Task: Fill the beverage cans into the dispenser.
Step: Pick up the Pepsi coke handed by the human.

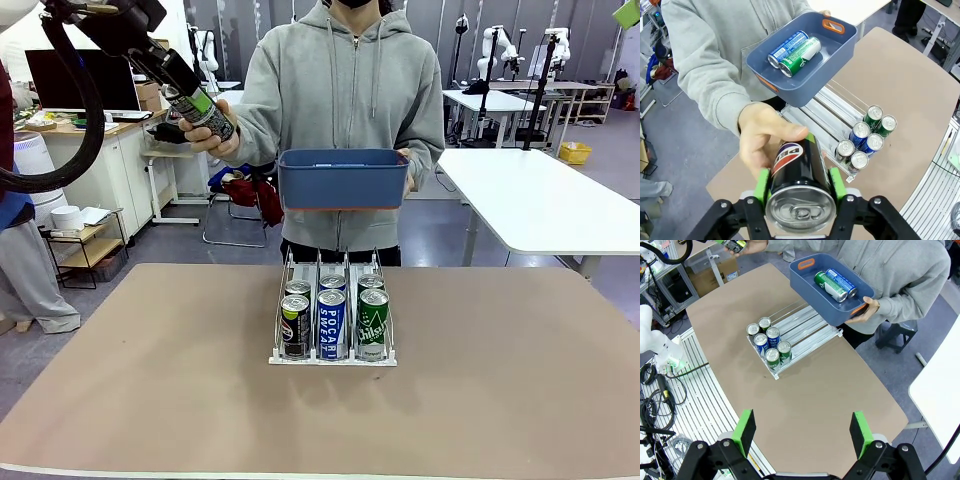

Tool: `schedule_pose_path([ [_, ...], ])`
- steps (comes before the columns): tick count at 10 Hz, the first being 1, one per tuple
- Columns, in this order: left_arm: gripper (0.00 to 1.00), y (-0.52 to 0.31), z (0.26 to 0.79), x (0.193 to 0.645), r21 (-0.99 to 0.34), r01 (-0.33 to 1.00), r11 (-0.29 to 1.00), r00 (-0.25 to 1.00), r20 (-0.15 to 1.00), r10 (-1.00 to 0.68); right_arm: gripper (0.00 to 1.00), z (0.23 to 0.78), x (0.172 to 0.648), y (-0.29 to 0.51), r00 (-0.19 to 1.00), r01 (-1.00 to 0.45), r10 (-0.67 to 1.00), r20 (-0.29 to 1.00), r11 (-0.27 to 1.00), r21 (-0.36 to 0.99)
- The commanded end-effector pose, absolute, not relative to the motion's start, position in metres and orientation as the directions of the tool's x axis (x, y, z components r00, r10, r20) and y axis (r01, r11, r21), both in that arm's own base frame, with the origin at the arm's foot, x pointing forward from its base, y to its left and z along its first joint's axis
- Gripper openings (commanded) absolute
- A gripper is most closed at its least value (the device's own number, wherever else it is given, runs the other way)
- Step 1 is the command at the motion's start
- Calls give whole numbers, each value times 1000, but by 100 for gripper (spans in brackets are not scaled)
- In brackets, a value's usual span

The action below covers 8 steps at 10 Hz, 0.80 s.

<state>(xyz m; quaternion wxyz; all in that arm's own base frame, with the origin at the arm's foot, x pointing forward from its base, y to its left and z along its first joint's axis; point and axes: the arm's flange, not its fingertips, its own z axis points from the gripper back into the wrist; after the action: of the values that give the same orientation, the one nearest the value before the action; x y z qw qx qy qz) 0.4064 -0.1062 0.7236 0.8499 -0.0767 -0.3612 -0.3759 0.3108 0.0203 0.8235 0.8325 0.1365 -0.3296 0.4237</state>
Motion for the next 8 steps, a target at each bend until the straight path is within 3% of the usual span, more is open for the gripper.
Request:
schedule_pose_path([
  [1, 39, -106, 724, 407, 142, 694, 706, 456, 672, -583, 100, 819, 308, 22, 415, -801, 604, 680, 597, -42],
  [8, 39, -106, 724, 407, 142, 694, 706, 456, 672, -583, 100, 819, 308, 22, 415, -801, 604, 680, 597, -42],
])
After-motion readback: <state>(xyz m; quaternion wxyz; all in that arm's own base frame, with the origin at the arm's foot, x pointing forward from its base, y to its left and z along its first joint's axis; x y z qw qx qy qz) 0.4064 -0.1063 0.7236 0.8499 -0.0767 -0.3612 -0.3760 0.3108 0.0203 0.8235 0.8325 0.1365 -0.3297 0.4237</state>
